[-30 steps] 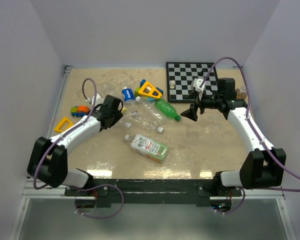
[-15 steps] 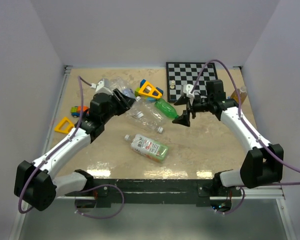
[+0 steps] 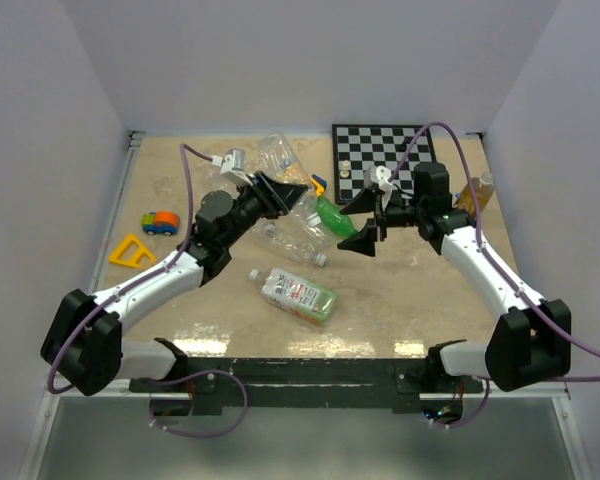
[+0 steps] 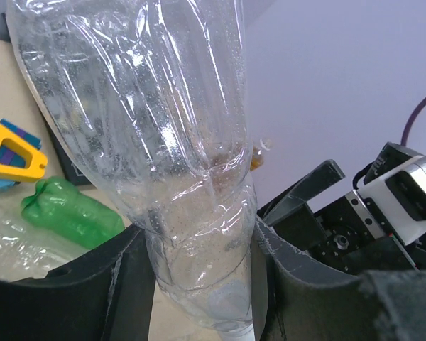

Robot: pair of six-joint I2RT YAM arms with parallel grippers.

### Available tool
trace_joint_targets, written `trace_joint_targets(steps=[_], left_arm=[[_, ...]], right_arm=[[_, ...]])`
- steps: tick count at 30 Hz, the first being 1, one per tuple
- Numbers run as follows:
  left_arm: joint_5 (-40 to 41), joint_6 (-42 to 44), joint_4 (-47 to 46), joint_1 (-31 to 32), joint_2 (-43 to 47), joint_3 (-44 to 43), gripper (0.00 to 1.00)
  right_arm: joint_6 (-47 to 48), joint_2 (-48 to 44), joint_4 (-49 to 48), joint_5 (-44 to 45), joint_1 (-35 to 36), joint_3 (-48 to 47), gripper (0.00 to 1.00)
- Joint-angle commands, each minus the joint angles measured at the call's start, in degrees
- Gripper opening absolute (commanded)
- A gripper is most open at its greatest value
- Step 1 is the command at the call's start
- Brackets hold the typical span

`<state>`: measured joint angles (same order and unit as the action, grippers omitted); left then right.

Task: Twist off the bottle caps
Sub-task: Pick up the plastic bottle at the center of the board.

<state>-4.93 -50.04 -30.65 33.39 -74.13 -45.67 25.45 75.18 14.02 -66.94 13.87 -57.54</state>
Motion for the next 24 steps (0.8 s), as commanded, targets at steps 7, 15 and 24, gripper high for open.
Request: trace_joint_targets(steps=[7, 15, 24], left_arm=[[3.96, -0.94, -10.56, 2.38, -2.6, 0.67, 0.12], [4.67, -0.85, -11.97, 4.49, -6.29, -0.47, 0.12], [6.6, -1.46, -13.91, 6.6, -10.16, -2.76, 0.12]], right_arm=[[-22.1, -1.44, -18.84, -0.03, -0.07, 3.57, 0.98], [-36.86, -0.74, -32.81, -1.27, 0.28, 7.78, 0.98], [-43.12, 2.69, -36.17, 3.13, 3.09, 8.5, 0.93]])
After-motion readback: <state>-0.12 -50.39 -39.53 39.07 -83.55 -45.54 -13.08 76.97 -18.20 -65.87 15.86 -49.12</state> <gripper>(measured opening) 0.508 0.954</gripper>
